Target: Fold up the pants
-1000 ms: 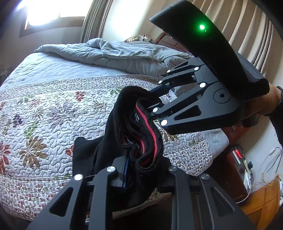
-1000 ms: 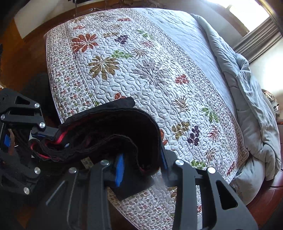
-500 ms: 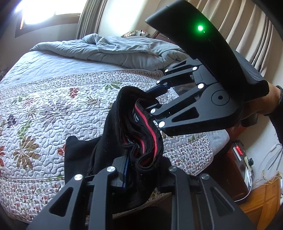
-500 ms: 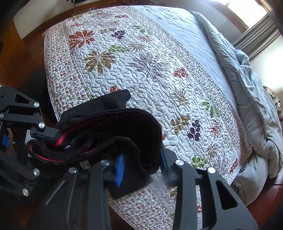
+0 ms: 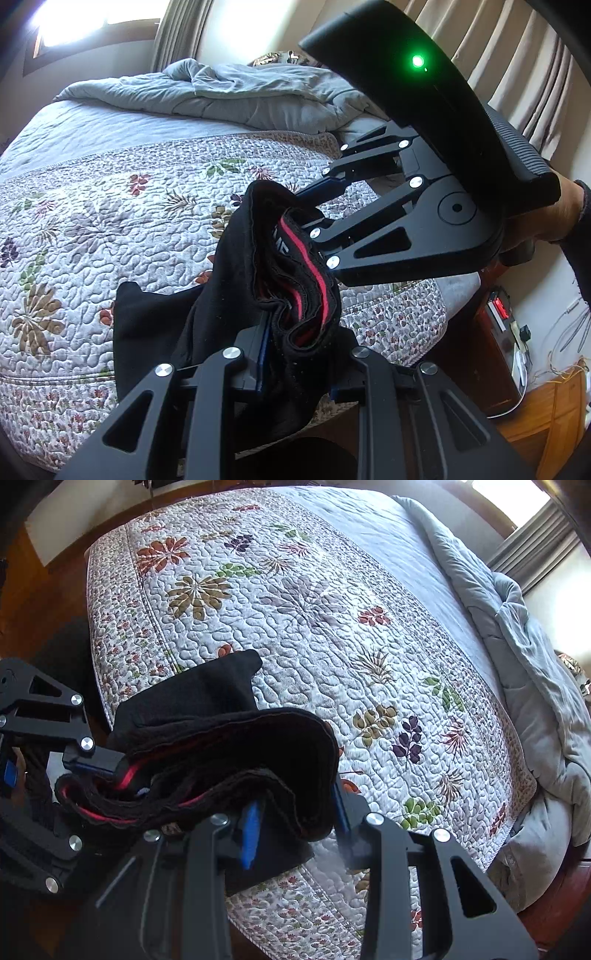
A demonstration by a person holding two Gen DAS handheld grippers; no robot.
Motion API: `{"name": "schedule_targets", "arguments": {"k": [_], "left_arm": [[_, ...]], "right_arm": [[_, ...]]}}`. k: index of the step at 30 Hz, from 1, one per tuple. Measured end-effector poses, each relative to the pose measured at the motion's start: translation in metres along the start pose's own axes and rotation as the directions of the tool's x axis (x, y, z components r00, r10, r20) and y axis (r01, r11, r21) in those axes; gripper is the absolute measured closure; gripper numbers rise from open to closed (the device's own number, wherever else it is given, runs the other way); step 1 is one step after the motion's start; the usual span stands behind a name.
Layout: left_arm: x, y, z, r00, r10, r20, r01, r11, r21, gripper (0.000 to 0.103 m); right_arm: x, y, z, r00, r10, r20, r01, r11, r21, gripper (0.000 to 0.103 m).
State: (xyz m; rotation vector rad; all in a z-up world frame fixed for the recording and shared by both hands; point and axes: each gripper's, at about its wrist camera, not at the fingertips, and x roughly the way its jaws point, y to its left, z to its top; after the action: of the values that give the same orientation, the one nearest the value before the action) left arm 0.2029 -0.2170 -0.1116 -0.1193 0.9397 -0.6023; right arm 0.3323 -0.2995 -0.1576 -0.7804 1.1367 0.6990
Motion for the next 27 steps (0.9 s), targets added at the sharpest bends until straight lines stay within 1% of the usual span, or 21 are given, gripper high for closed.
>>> {"name": "schedule_targets", "arguments": {"k": [17,27], "left_arm": [[0.053,-0.010,-0.005,0.998,-0.007,-0.068,0.008,1.000,0.006,0.080],[0.082,-0.023,-0.015,0.997,0.012,-0.080,-0.012,1.000,0.004,0.080]], "right_arm": [[0.043,-0.018,-0.031,1.000,0.028,-0.013,-0.027,1.000,0.012,0.071],[0.067,-0.029,-0.057,0.999,0.040,-0.015,-0.040,0.999,0.020,0.071]]}}
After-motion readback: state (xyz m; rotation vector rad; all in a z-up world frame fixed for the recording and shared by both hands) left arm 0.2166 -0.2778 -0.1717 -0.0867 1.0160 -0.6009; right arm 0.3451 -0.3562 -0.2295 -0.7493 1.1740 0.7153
